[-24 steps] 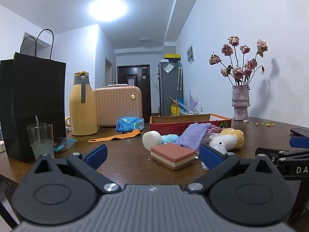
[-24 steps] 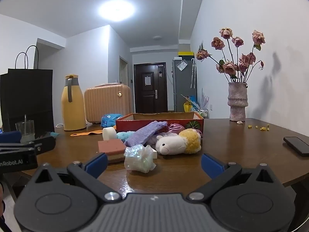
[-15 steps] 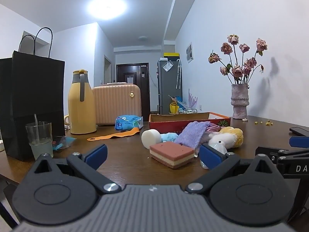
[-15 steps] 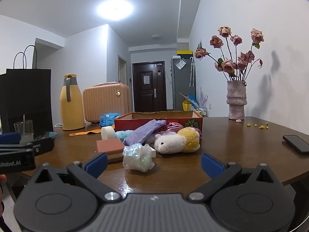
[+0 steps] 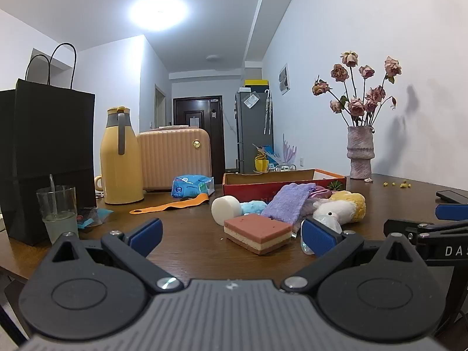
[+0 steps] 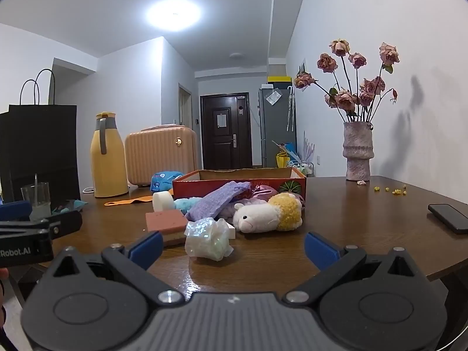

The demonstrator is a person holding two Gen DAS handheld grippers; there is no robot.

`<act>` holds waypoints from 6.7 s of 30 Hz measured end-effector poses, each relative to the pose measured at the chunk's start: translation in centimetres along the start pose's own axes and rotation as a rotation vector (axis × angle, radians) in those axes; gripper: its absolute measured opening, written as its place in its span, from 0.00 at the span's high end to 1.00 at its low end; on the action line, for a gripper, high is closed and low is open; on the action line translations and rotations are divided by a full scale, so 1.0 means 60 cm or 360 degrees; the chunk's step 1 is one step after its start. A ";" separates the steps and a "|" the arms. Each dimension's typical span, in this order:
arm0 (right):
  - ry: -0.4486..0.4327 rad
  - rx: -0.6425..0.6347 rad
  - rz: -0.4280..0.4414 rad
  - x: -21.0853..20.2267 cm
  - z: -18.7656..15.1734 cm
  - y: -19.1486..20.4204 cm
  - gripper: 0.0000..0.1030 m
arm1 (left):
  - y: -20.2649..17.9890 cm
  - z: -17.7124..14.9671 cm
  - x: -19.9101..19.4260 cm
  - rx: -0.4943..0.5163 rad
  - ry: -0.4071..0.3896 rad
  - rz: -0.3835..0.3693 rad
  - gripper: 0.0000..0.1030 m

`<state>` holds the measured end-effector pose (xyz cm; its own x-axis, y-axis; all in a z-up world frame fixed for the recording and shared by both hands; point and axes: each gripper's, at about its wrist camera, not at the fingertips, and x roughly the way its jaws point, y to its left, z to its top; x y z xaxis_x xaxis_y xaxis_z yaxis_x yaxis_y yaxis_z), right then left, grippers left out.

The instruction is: Organize soft objects

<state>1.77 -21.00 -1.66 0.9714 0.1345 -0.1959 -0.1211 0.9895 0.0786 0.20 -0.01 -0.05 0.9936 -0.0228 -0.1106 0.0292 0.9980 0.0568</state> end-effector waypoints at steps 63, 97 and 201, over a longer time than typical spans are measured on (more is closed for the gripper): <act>0.0014 0.0002 0.0004 0.006 -0.004 0.003 0.00 | 0.003 -0.002 -0.001 -0.0007 0.0011 -0.0003 0.00; 0.0406 -0.0056 0.0508 0.206 0.011 0.089 0.45 | 0.108 0.057 0.321 -0.0015 0.0490 -0.0261 0.15; 0.0342 0.0043 -0.0072 0.504 0.306 -0.195 0.03 | 0.067 0.219 0.511 -0.0066 0.0484 -0.0053 0.04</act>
<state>36.33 -29.47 9.47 0.9093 0.1010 -0.4037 -0.0701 0.9934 0.0906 32.20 2.49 9.81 0.9138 -0.0430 -0.4038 0.0507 0.9987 0.0084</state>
